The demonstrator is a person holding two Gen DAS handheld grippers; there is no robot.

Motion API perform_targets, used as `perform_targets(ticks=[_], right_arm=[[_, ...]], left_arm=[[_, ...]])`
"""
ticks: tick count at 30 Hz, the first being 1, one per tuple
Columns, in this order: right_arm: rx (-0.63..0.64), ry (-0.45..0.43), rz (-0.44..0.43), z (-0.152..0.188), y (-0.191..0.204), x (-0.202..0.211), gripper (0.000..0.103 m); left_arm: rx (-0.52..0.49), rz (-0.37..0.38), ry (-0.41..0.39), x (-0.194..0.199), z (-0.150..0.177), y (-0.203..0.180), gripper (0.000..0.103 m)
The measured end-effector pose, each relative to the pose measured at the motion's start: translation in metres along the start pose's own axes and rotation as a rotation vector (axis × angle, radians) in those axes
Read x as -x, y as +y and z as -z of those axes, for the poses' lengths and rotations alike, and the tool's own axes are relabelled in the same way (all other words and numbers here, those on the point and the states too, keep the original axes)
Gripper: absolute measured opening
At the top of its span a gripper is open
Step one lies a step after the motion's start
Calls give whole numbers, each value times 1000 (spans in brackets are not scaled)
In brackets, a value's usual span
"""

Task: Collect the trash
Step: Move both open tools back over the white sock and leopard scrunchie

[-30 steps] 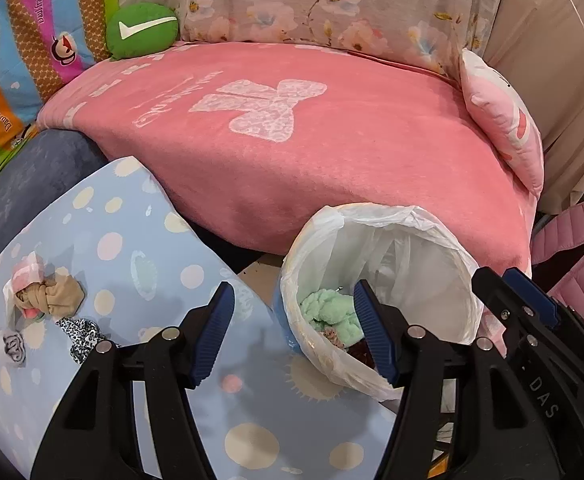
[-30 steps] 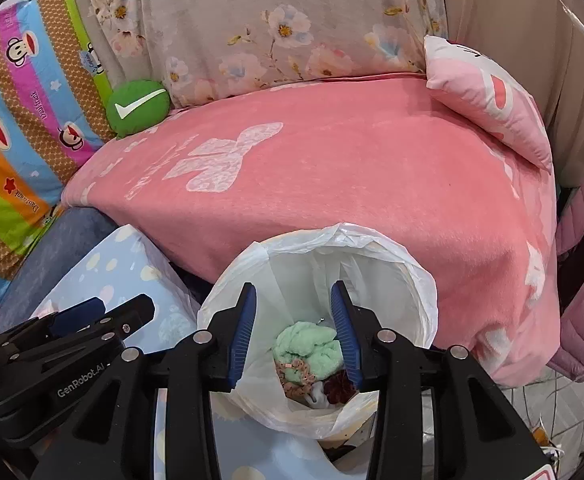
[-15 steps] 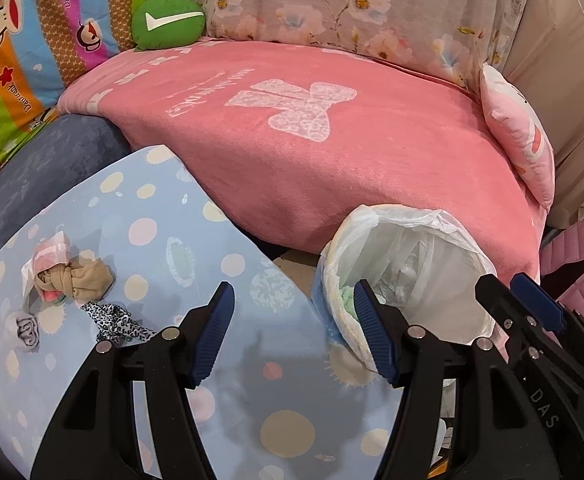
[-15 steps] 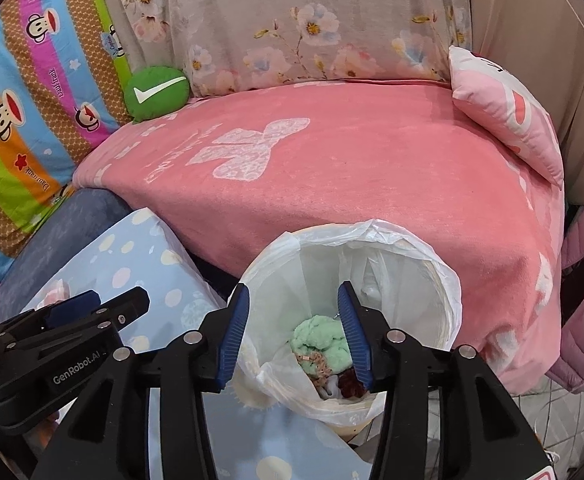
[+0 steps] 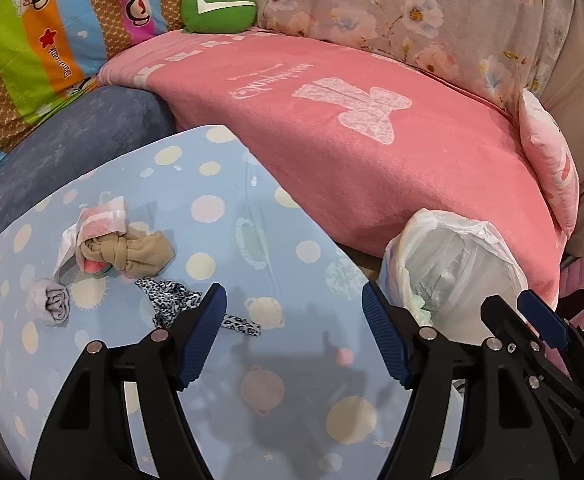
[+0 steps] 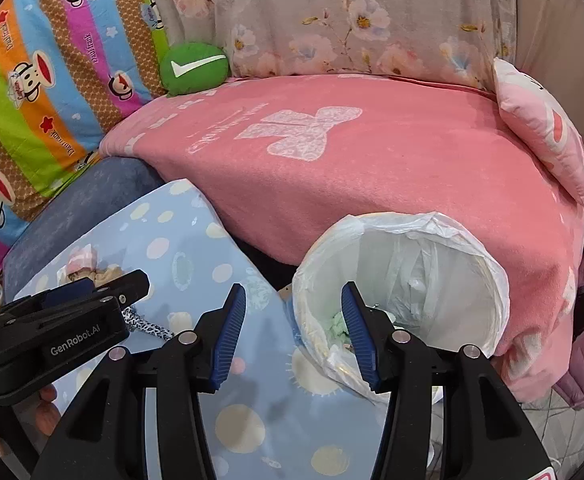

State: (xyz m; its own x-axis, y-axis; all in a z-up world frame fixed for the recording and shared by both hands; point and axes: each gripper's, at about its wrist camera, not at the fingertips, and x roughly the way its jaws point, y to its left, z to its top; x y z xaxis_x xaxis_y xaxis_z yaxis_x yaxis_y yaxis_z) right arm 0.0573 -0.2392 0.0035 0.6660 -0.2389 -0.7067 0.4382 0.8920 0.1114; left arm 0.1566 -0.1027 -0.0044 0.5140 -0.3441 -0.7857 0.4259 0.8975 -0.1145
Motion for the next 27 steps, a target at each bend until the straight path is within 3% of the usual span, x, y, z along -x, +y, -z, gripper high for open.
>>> perform_targets(ticks=[4,17,27], right_arm=[[22,13,-23,5,20,-4,54],[119,81,-90,24,91,-26,55],[192,165,-170,48,161,-62,56]], left_arm=[[34,-22,5,0,3,24,69],[167,-159,8,0,27,125,83],[287,-271,46,-10,45,229,87]])
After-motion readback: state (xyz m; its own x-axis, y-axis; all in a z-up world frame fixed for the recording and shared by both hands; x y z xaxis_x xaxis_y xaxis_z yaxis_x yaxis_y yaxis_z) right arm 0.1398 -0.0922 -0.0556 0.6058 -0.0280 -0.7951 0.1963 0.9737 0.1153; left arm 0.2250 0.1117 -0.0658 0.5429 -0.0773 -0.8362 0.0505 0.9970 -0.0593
